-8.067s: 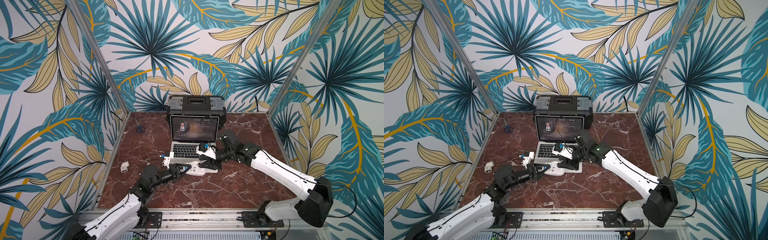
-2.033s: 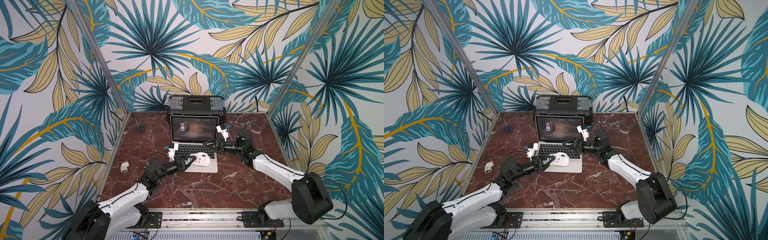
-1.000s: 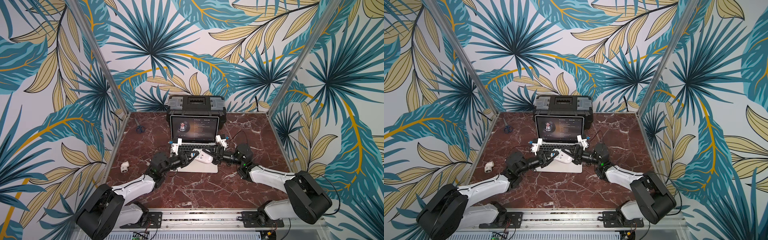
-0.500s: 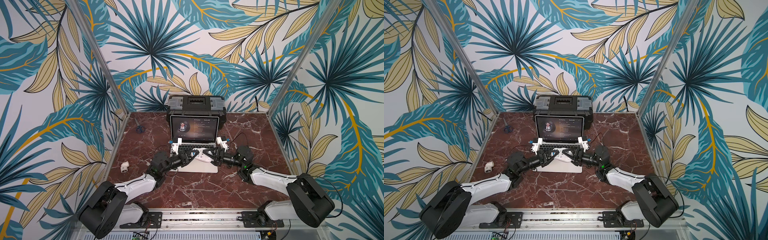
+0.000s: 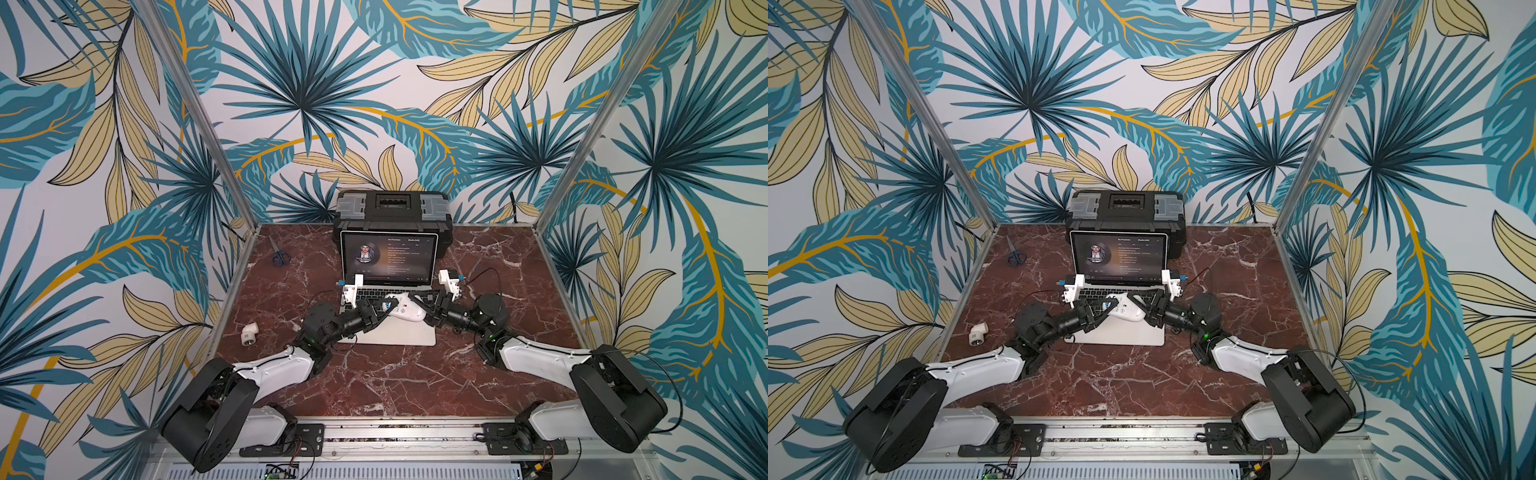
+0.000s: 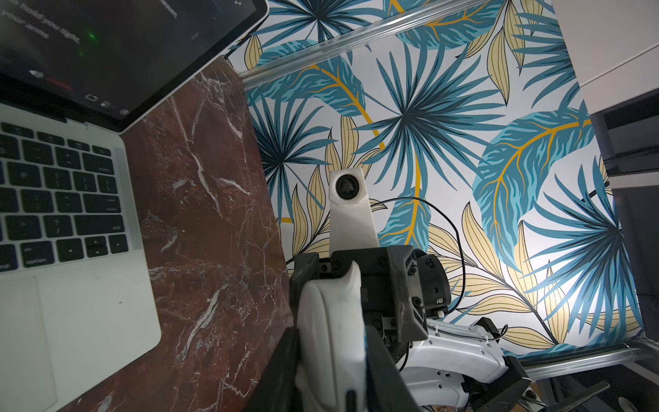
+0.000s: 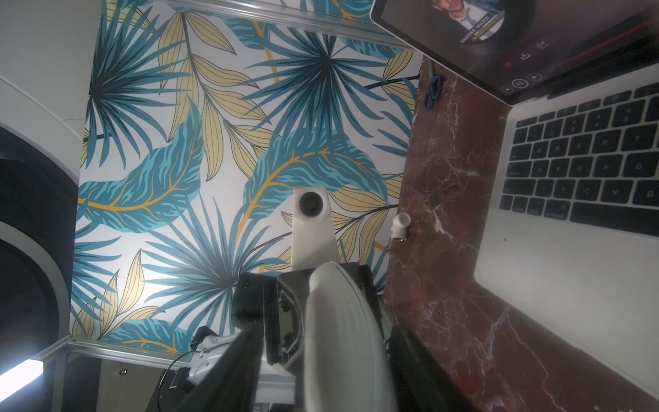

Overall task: Remove the wireless mouse receiver from the laptop
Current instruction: Place the mouse at the center of the board.

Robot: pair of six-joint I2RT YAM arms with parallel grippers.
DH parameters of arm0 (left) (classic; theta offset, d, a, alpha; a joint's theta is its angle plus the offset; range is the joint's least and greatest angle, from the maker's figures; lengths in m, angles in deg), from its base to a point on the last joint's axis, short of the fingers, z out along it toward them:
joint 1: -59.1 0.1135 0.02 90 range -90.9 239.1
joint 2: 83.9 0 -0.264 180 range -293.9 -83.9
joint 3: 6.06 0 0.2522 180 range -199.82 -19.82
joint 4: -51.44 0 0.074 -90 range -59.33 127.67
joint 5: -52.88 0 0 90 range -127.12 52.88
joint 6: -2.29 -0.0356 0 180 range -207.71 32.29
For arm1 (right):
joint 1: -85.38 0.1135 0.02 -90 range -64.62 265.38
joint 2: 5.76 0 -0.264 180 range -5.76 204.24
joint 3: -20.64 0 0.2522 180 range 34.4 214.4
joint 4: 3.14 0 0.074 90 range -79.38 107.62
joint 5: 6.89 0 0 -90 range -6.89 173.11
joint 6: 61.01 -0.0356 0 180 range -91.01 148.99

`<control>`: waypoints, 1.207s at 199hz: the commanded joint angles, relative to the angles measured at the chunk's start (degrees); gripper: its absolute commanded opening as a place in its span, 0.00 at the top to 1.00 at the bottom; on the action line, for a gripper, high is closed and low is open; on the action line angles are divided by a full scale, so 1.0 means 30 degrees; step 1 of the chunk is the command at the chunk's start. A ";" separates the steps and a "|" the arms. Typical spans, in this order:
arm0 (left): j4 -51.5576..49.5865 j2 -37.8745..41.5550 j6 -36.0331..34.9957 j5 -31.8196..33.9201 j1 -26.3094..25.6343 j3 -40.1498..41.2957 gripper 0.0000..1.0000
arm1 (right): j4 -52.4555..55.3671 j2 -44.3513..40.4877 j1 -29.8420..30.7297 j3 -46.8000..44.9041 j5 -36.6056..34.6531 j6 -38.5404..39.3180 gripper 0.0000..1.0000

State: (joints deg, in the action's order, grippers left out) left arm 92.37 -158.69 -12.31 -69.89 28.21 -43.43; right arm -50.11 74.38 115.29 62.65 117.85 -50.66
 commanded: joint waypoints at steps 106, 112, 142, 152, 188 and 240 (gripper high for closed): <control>0.0550 0.0376 -0.0659 0.0582 0.0114 -0.0331 1.00 | -0.3786 0.1621 0.0137 0.0376 -0.0539 -0.1569 1.00; 0.0521 0.0377 -0.0718 0.0703 0.0122 -0.0331 1.00 | -0.4155 0.1767 0.0101 0.0316 -0.0727 -0.1849 1.00; 0.0709 0.0614 -0.0913 0.1210 0.0301 -0.0218 0.42 | -0.5207 0.2486 -0.0379 0.0277 -0.0903 -0.2378 1.00; 0.0509 0.0872 -0.0954 0.1431 0.0545 -0.0143 0.23 | -0.5147 0.2554 -0.0703 0.0322 -0.0711 -0.2186 1.00; -0.1797 0.2996 -0.2059 0.1652 0.2624 0.0506 0.01 | -0.0507 0.1007 -0.2787 0.0539 0.0424 0.1231 1.00; -1.4938 0.8807 -1.2570 0.7901 0.4682 -0.0924 0.00 | 2.5943 -0.4116 -0.2986 0.6943 -1.1117 2.1984 1.00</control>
State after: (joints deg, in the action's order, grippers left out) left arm 72.11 -137.99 -29.49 -59.18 41.78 -43.32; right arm -10.53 67.37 104.67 75.85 108.80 -18.95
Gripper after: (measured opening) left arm 0.999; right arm 0.353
